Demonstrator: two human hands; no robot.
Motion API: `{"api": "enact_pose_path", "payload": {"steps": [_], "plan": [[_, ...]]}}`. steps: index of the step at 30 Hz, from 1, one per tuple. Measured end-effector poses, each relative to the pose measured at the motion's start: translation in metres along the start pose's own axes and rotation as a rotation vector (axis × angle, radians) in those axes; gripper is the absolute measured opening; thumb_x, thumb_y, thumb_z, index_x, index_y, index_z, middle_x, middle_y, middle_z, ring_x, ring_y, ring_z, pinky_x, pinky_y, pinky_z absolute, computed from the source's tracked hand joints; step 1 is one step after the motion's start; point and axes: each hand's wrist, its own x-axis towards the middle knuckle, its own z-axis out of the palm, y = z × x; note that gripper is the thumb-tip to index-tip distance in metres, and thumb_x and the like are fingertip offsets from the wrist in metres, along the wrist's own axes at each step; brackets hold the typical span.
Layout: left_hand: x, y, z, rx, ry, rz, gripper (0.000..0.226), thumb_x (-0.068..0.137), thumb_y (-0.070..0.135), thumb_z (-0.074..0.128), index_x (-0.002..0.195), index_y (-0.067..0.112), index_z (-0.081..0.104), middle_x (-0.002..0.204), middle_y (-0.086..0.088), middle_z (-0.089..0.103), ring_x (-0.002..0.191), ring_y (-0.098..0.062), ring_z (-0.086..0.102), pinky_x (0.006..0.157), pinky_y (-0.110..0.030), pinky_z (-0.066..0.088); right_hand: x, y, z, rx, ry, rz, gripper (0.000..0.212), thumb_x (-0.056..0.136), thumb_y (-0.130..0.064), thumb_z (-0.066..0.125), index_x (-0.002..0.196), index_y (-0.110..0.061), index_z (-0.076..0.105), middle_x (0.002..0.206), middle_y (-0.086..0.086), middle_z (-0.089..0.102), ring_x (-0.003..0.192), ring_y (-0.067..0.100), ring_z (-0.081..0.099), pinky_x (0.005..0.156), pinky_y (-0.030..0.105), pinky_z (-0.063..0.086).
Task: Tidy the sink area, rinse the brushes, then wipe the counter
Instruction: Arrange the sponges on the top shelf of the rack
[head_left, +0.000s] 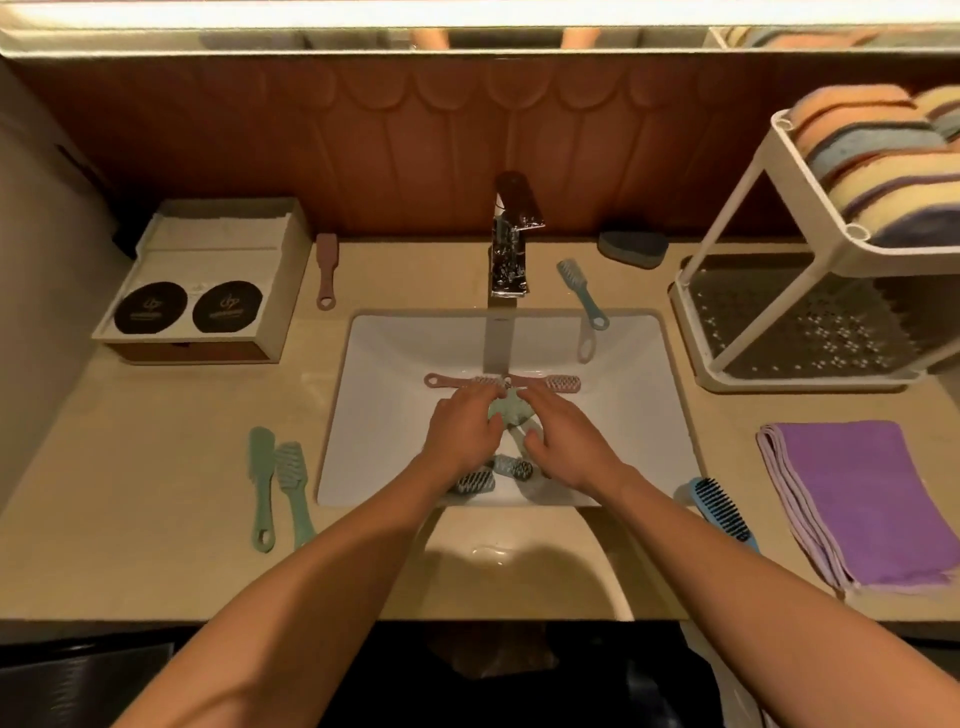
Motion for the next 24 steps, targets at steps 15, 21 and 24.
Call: {"api": "enact_pose_path", "payload": {"steps": [15, 21, 24], "plan": [[0.108, 0.079, -0.018, -0.09, 0.059, 0.206, 0.045, 0.098, 0.023, 0.051, 0.143, 0.018, 0.045, 0.144, 0.001, 0.049, 0.131, -0.018, 0.045, 0.103, -0.042, 0.044, 0.068, 0.034, -0.099, -0.14, 0.294, 0.046, 0.049, 0.094, -0.018, 0.054, 0.143, -0.017, 0.048, 0.144, 0.003, 0.052, 0.13, 0.021, 0.049, 0.11, 0.037, 0.039], [0.158, 0.098, -0.012, -0.066, 0.049, 0.172, 0.044, 0.097, 0.023, 0.051, 0.14, 0.02, 0.045, 0.14, -0.001, 0.051, 0.131, -0.02, 0.045, 0.104, -0.04, 0.037, 0.103, 0.059, -0.122, -0.162, 0.324, 0.144, 0.047, 0.095, -0.016, 0.053, 0.141, -0.013, 0.048, 0.144, 0.009, 0.05, 0.133, 0.027, 0.046, 0.111, 0.04, 0.035], [0.18, 0.101, -0.005, 0.016, 0.063, 0.191, 0.048, 0.098, 0.025, 0.051, 0.144, 0.017, 0.044, 0.15, -0.004, 0.047, 0.139, -0.022, 0.04, 0.111, -0.043, 0.033, 0.126, 0.074, -0.128, -0.178, 0.322, 0.21, 0.055, 0.095, -0.019, 0.053, 0.149, -0.011, 0.043, 0.159, 0.013, 0.035, 0.147, 0.03, 0.03, 0.121, 0.043, 0.024]]}}
